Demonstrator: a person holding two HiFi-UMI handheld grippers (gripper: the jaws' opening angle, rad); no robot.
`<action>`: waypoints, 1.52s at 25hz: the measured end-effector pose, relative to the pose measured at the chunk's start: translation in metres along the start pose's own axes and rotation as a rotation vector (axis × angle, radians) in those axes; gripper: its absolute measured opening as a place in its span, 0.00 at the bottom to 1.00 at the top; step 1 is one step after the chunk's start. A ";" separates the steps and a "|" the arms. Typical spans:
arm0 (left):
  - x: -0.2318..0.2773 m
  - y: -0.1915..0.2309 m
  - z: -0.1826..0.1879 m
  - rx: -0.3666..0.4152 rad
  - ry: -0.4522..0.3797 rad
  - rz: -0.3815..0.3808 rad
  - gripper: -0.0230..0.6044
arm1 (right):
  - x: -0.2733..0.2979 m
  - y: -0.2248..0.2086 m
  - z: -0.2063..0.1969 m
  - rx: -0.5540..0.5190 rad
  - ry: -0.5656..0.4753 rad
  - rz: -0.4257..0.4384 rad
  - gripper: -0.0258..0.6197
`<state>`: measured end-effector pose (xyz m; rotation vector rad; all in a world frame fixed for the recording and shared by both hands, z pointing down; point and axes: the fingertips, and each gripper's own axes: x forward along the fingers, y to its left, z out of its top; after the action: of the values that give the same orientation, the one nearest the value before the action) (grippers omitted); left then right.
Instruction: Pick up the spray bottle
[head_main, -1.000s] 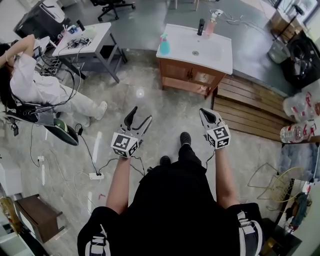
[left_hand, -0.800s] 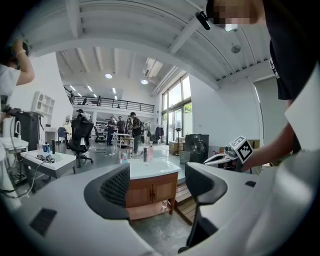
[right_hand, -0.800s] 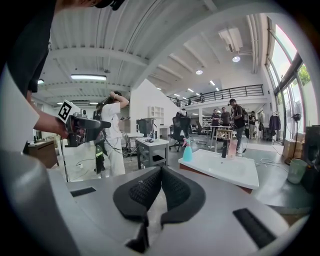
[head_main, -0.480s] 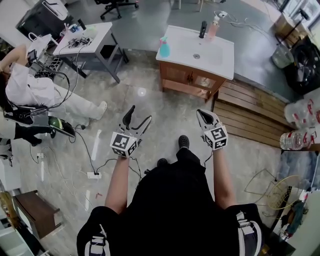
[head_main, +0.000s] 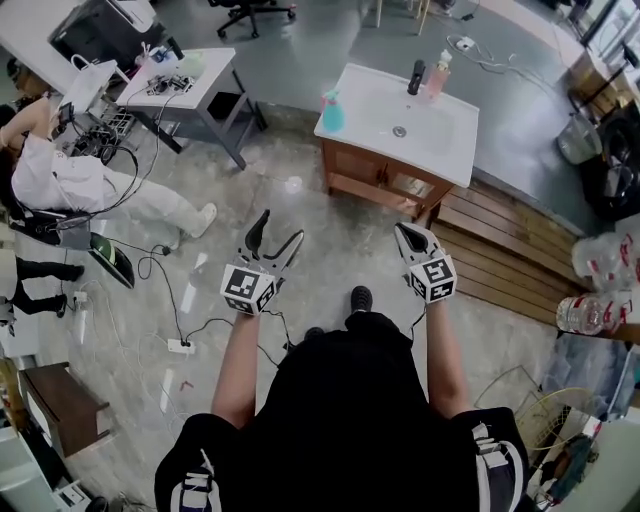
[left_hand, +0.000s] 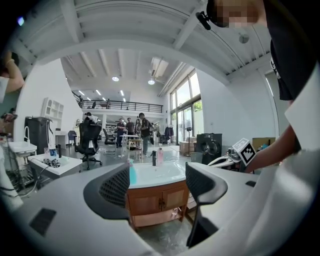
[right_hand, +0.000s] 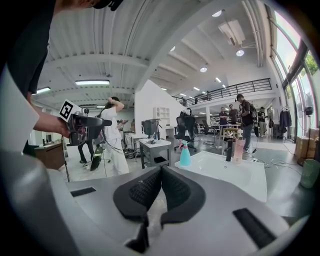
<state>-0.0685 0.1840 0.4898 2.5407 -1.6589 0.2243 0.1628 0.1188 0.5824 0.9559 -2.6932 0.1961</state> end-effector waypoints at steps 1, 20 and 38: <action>0.006 0.001 0.002 -0.001 -0.002 0.010 0.56 | 0.003 -0.006 0.001 0.001 0.000 0.007 0.07; 0.106 -0.007 0.017 -0.015 0.000 0.128 0.56 | 0.039 -0.114 0.006 -0.010 -0.005 0.141 0.07; 0.170 0.050 0.012 -0.034 -0.015 0.100 0.56 | 0.082 -0.162 0.012 -0.043 0.047 0.085 0.07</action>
<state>-0.0463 0.0083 0.5079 2.4438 -1.7820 0.1830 0.2018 -0.0582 0.6010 0.8152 -2.6859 0.1742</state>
